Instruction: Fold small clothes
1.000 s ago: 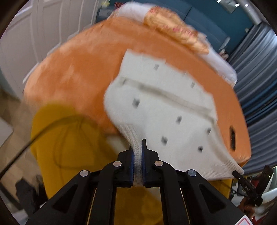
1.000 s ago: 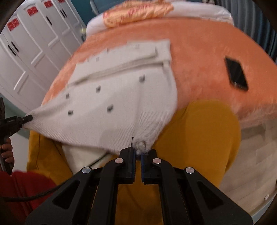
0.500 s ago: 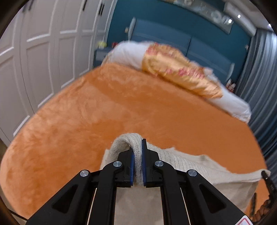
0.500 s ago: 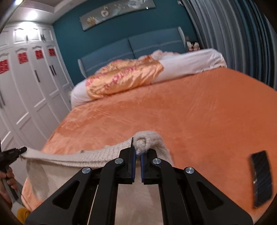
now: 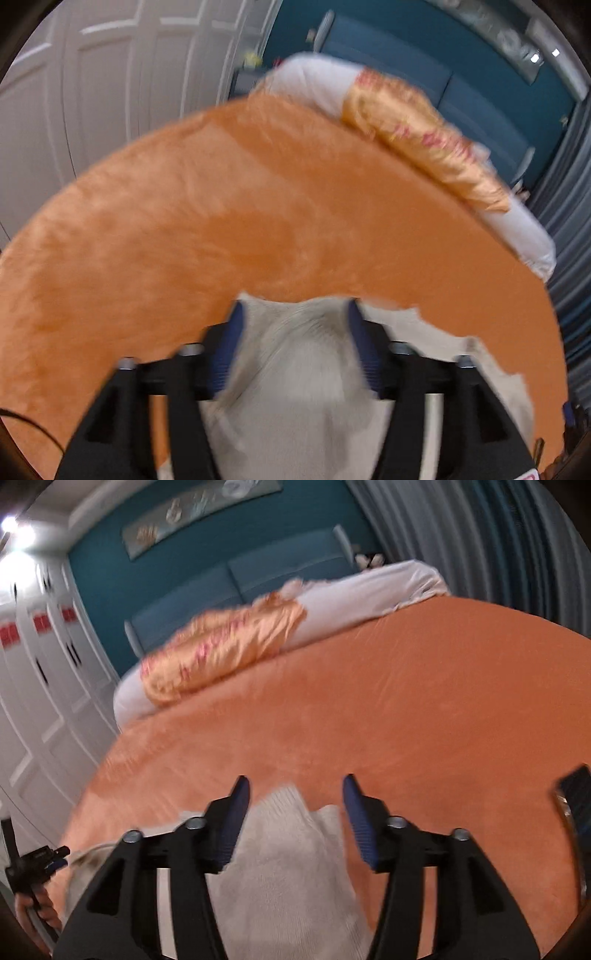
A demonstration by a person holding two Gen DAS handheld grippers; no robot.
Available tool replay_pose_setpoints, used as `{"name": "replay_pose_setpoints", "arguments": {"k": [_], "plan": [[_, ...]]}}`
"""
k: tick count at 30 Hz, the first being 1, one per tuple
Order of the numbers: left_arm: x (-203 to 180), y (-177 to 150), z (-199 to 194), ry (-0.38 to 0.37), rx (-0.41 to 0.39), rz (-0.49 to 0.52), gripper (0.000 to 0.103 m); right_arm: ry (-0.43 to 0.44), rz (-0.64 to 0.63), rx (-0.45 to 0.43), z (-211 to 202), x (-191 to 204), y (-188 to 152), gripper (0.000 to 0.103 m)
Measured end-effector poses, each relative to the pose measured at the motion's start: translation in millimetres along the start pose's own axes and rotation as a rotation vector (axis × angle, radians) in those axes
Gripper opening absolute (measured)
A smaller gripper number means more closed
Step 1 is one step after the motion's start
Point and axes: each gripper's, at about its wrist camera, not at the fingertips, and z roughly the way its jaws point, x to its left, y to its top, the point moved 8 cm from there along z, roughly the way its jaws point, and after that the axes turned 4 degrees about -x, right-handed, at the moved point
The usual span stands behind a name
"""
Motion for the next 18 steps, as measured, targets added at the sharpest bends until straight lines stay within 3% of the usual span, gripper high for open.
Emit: {"name": "replay_pose_setpoints", "arguments": {"k": [2,5,9,11,12,13,14,15,16,18], "plan": [[8,-11,-31,0.004,-0.016,0.01,0.078,-0.005,-0.011,0.054,-25,-7,-22,0.055],[29,-53,-48,0.036,0.073,-0.001,0.08,-0.032,-0.009,0.175,-55,-22,-78,0.055],[57,-118,-42,0.073,0.229,-0.059,0.08,-0.051,0.037,0.296,-52,-25,-126,0.055],[61,-133,-41,0.07,0.25,-0.092,0.078,-0.058,0.002,0.335,-40,-20,-133,0.055],[60,-134,-41,0.068,0.248,-0.097,0.069,-0.068,-0.01,0.345,-34,-18,-136,0.056],[60,-133,-41,0.067,0.245,-0.094,0.048,-0.066,-0.012,0.356,-30,-18,-138,0.042],[58,-130,-41,0.061,0.248,-0.088,0.039,-0.053,-0.007,0.364,-29,-16,-138,0.03],[57,-126,-44,0.054,0.243,-0.087,0.02,-0.036,0.005,0.358,-30,-16,-135,0.014],[57,-120,-51,0.041,0.236,-0.084,0.015,-0.011,0.027,0.32,-40,-15,-124,0.007],[56,-109,-66,0.018,0.21,-0.066,0.011,0.014,0.042,0.256,-63,-16,-106,0.006]]}}
